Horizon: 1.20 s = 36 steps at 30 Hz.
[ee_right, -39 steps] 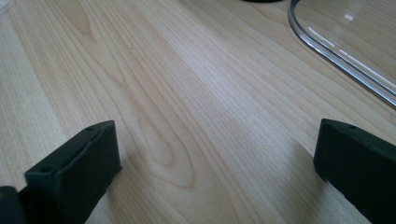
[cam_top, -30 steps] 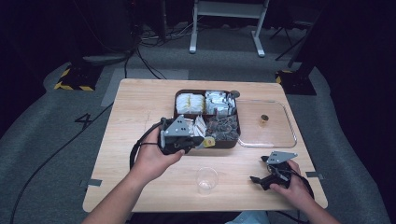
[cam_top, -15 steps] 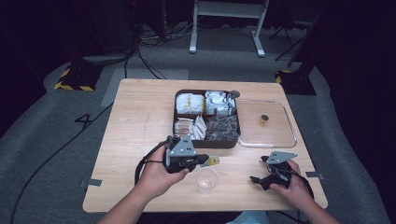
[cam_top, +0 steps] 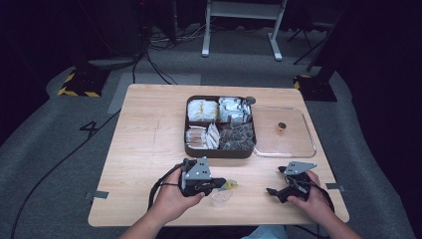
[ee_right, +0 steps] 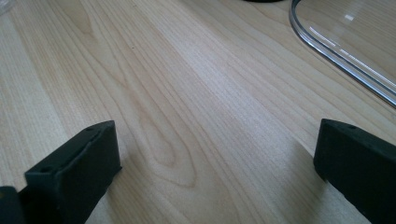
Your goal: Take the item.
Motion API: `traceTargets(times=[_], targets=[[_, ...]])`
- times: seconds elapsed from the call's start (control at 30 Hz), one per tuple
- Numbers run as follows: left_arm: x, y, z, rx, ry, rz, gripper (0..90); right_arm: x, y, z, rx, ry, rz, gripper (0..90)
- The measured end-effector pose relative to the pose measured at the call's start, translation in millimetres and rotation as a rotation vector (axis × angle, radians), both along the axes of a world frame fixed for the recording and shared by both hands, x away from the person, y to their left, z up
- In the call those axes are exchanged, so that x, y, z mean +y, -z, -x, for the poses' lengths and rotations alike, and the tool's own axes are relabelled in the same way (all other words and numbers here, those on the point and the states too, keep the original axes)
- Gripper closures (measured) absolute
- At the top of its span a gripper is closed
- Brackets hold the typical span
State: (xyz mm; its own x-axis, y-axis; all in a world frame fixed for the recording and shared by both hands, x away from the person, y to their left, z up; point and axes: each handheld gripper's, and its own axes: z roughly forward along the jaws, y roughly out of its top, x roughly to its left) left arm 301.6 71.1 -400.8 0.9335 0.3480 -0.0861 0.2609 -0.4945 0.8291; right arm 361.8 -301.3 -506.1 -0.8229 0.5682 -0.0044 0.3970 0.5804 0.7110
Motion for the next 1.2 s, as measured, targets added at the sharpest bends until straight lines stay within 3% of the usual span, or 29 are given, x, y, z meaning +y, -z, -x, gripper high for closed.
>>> traceTargets(times=[0.17,0.4,0.5,0.87,1.1,1.2], targets=[[2.0,4.4,1.1,-0.007,-0.014,0.006,90.0,0.0,0.0,0.0,0.0,0.0,0.0,0.4],[2.8,10.2,1.4,0.015,-0.013,0.015,89.2,0.0,0.0,0.0,0.0,0.0,0.0,0.4],[2.7,10.6,1.4,0.048,-0.016,0.034,74.5,0.0,0.0,0.0,0.0,0.0,0.0,0.4],[4.4,9.9,-2.8,0.008,-0.041,0.039,52.2,0.0,0.0,0.0,0.0,0.0,0.0,0.4],[16.9,-0.3,-0.3,-0.034,-0.137,0.018,37.3,0.0,0.0,0.0,0.0,0.0,0.0,0.4],[27.5,-4.5,-0.6,-0.054,-0.179,0.004,35.3,0.0,0.0,0.0,0.0,0.0,0.0,0.4]])
